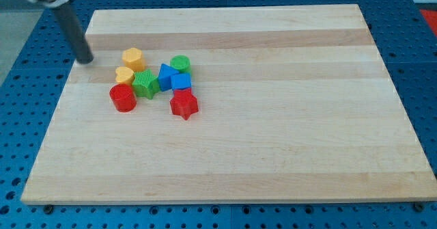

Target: Slide yellow hexagon towards top left

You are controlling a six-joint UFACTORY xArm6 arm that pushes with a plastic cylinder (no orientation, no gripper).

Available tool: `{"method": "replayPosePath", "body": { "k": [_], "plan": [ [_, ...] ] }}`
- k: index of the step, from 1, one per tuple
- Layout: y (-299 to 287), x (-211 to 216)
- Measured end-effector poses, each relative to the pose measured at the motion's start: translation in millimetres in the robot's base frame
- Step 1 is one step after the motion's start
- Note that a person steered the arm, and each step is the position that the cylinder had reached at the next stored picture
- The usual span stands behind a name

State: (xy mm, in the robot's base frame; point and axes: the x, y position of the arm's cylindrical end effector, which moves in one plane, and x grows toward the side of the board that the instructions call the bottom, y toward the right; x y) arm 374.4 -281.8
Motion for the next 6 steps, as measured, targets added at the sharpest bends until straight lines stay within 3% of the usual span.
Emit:
{"method": "replayPosePath", "body": {
  "k": [1, 2, 3, 4, 6],
  "plan": [
    [22.4, 54.0],
    [83.6, 85.0],
    [120.5, 43.8],
    [103.7, 10.0],
    [94.2, -11.6]
  ]
}}
